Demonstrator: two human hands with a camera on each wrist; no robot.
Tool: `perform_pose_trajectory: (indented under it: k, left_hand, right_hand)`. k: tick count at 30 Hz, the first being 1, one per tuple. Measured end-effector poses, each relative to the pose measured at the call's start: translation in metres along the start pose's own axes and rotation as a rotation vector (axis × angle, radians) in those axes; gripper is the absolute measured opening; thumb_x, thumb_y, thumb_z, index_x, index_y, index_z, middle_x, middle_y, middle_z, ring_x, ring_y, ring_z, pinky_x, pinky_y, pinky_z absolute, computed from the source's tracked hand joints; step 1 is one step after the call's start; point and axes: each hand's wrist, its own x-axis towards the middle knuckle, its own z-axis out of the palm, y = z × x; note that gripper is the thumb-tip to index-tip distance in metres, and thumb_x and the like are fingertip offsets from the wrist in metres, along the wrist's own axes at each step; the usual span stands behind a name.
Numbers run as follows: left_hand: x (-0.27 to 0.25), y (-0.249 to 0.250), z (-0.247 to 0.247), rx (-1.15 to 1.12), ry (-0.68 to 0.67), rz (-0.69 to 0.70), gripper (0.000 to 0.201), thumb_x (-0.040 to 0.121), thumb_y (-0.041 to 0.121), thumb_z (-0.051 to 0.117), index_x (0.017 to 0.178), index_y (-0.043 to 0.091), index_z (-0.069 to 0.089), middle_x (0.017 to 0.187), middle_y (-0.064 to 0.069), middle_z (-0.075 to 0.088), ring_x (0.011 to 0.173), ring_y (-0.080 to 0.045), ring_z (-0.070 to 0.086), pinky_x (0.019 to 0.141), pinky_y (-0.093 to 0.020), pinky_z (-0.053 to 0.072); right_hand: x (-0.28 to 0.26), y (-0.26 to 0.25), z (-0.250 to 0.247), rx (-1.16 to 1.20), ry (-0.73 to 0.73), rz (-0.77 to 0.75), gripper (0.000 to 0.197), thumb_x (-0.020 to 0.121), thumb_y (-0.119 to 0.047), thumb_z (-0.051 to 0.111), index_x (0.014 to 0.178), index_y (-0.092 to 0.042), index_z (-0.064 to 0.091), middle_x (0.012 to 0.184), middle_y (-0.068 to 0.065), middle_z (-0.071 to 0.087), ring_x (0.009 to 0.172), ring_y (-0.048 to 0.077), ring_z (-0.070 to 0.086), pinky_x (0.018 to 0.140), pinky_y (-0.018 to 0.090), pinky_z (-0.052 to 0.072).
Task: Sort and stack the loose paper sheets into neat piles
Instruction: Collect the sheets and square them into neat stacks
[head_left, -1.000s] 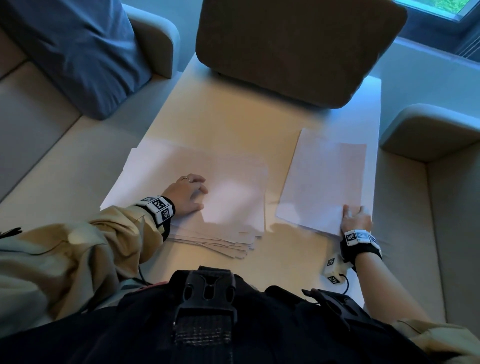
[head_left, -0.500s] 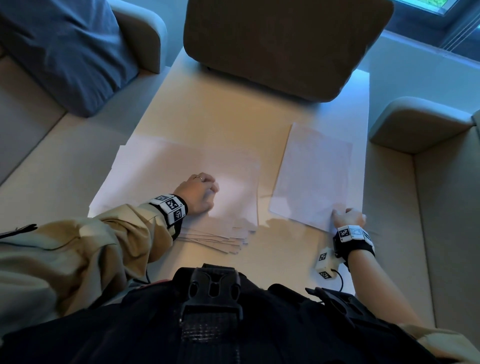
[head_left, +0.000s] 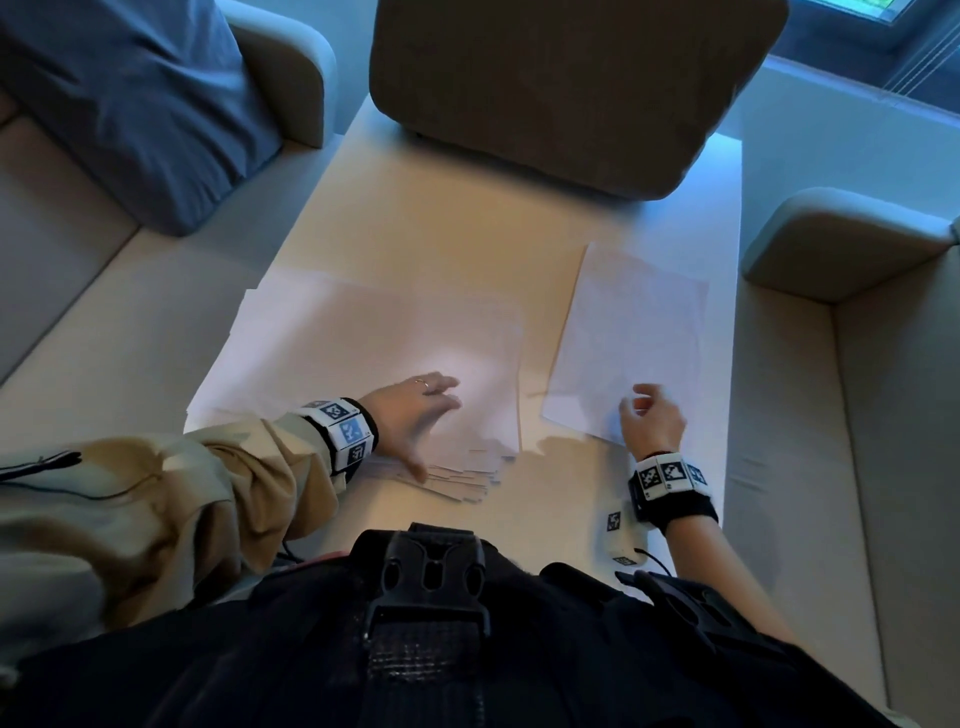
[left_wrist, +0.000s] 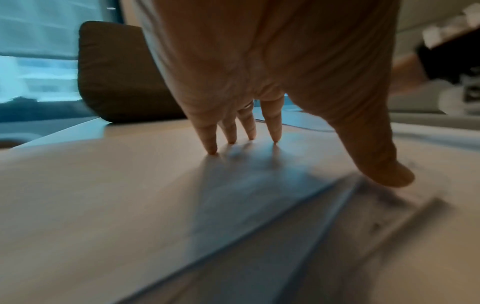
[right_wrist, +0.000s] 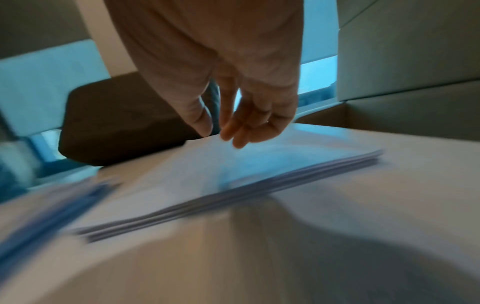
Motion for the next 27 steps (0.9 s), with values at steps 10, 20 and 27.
perform_pose_trajectory:
  k: [10,20,27]
  left_hand:
    - [0.001,0.014,0.005,0.061,0.082,0.067,0.09,0.073,0.047,0.07,0.144,0.017,0.024,0.156,-0.002,0.012,0.142,-0.018,0.018,0.106,-0.032,0.037]
    - [-0.002,0.02,0.007,-0.013,0.006,0.039,0.089,0.077,0.025,0.067,0.147,0.008,0.016,0.156,-0.013,0.01,0.144,-0.023,0.012,0.116,-0.032,0.023]
    - [-0.006,0.012,0.01,-0.169,0.129,0.084,0.059,0.076,0.021,0.066,0.127,0.009,0.041,0.123,-0.009,0.051,0.11,-0.026,0.052,0.092,-0.033,0.043]
  right_hand:
    - [-0.057,-0.058,0.048,0.169,-0.635,-0.099,0.016,0.087,-0.009,0.062,0.102,-0.007,0.067,0.098,0.012,0.073,0.07,0.015,0.068,0.067,0.022,0.051]
    - [-0.08,-0.084,0.065,0.249,-0.599,0.074,0.032,0.087,-0.005,0.06,0.108,0.019,0.056,0.09,0.028,0.065,0.079,0.03,0.064,0.085,0.045,0.055]
    - [-0.089,-0.104,0.049,0.576,-0.705,0.199,0.005,0.093,-0.007,0.057,0.088,-0.008,0.058,0.072,0.005,0.06,0.055,0.009,0.063,0.069,0.024,0.053]
